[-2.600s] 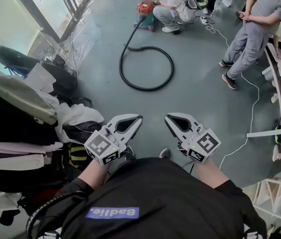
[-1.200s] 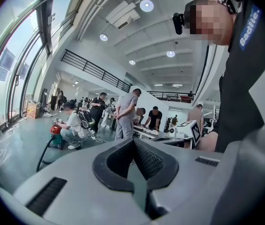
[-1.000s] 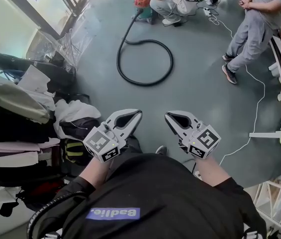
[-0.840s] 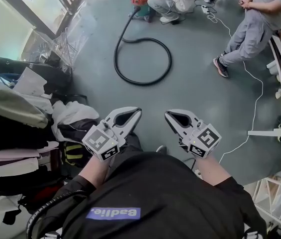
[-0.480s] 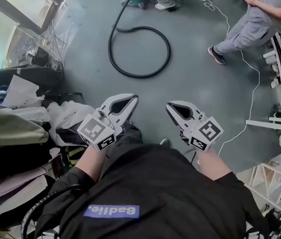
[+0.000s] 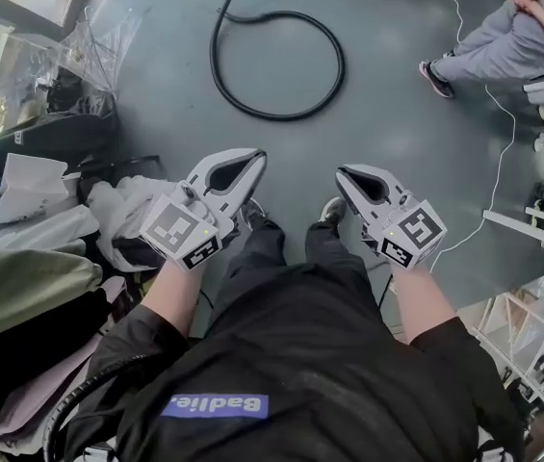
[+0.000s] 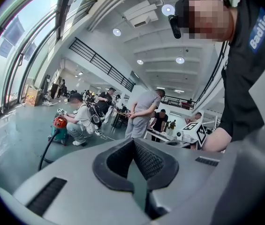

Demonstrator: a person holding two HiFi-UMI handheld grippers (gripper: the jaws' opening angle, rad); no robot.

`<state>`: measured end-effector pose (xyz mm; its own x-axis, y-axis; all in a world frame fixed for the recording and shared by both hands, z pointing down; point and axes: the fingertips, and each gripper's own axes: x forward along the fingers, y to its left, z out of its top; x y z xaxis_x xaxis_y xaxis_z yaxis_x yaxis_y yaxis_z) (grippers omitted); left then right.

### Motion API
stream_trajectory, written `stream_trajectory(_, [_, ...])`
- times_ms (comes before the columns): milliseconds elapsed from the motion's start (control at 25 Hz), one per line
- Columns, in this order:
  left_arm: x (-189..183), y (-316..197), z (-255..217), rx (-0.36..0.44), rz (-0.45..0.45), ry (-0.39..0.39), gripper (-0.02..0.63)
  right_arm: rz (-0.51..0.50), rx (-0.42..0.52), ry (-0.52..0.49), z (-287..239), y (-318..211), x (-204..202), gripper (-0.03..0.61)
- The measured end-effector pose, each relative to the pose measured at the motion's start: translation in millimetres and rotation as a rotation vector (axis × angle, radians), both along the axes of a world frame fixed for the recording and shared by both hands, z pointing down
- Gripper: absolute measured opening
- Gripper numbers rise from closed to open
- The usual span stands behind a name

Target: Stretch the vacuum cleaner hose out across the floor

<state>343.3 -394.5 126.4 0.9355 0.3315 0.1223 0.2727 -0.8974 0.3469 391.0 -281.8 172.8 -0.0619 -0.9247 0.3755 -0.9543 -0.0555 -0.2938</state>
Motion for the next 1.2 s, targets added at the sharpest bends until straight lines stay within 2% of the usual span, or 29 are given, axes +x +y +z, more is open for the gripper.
stream_trajectory(240, [22, -2, 48, 0.011, -0.053, -0.026, 0.006, -0.030, -0.031, -0.022, 64, -4, 31, 0.006])
stream_trajectory(480, [81, 7, 104, 0.036, -0.120, -0.049, 0.006, -0.099, -0.035, -0.031, 135, -11, 94, 0.006])
stream_trajectory(680, [129, 8, 138, 0.033, -0.162, -0.061, 0.006, -0.142, -0.079, -0.014, 187, -10, 146, 0.008])
stream_trajectory(920, [140, -12, 241, 0.058, -0.143, -0.080, 0.006, -0.157, -0.159, 0.053, 317, -24, 161, 0.036])
stream_trajectory(1200, [136, -43, 332, 0.073, -0.135, -0.105, 0.006, -0.208, -0.240, 0.147, 438, -62, 166, 0.080])
